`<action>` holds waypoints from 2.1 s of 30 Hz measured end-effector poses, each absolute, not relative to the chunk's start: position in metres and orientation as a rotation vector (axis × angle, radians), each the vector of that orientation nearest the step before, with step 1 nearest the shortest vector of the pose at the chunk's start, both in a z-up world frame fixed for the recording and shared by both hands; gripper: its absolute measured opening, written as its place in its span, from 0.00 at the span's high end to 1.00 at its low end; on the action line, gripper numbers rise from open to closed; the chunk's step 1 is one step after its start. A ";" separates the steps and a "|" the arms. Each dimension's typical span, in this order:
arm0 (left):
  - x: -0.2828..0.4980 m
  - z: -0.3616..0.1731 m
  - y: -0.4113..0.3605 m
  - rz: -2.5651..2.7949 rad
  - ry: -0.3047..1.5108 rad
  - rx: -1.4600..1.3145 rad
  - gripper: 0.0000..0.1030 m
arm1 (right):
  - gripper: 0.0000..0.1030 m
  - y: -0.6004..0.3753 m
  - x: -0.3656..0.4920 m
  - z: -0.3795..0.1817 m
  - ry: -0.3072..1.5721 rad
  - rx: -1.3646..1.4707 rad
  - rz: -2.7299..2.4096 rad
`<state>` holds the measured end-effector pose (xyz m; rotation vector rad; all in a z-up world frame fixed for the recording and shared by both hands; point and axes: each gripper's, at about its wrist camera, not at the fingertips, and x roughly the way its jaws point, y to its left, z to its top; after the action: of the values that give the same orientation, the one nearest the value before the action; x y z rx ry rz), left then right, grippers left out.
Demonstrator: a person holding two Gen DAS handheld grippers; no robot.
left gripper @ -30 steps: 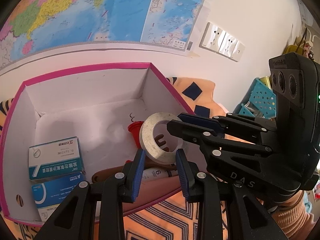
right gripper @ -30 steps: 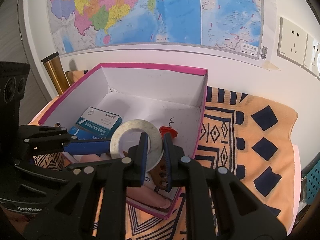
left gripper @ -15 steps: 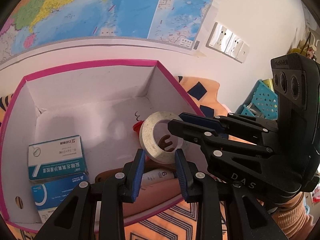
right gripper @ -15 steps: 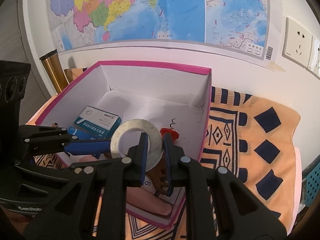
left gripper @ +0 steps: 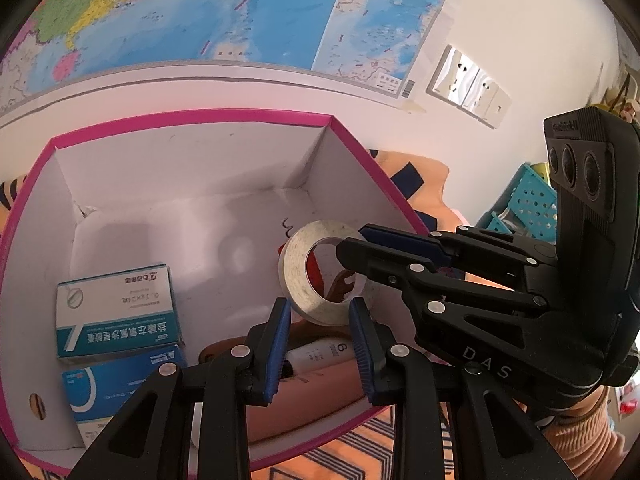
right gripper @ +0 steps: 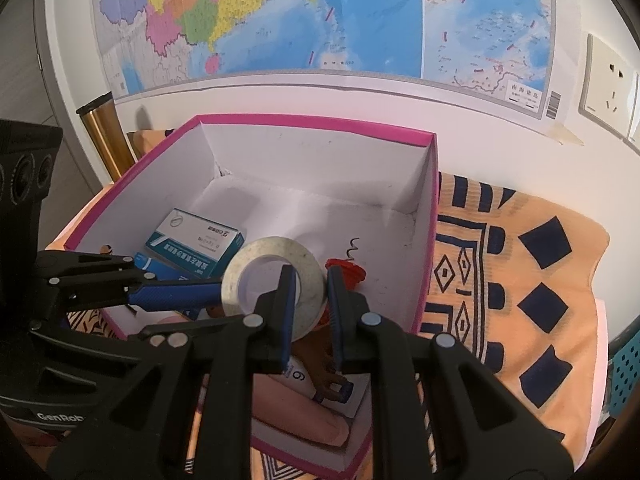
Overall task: Organize rigid objects
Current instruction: 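Carry the tape roll with the right gripper over the magenta box, then lower the tape roll into the magenta box and open the right gripper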
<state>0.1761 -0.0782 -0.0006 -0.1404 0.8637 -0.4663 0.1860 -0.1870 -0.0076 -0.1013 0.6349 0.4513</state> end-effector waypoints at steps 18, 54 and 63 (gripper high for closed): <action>0.183 -0.004 -0.068 -0.456 0.873 -0.158 0.72 | 0.83 -0.176 0.195 -0.007 0.661 -0.123 0.450; 0.197 -0.016 -0.055 -0.433 0.920 -0.189 0.72 | 0.83 -0.158 0.213 -0.016 0.723 -0.163 0.433; 0.174 -0.006 -0.058 -0.402 0.853 -0.122 0.70 | 0.81 -0.165 0.200 -0.012 0.693 -0.126 0.438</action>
<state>0.1739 -0.0577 -0.0065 -0.1218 0.8529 -0.4022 0.1996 -0.1655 -0.0124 -0.1256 0.6932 0.4382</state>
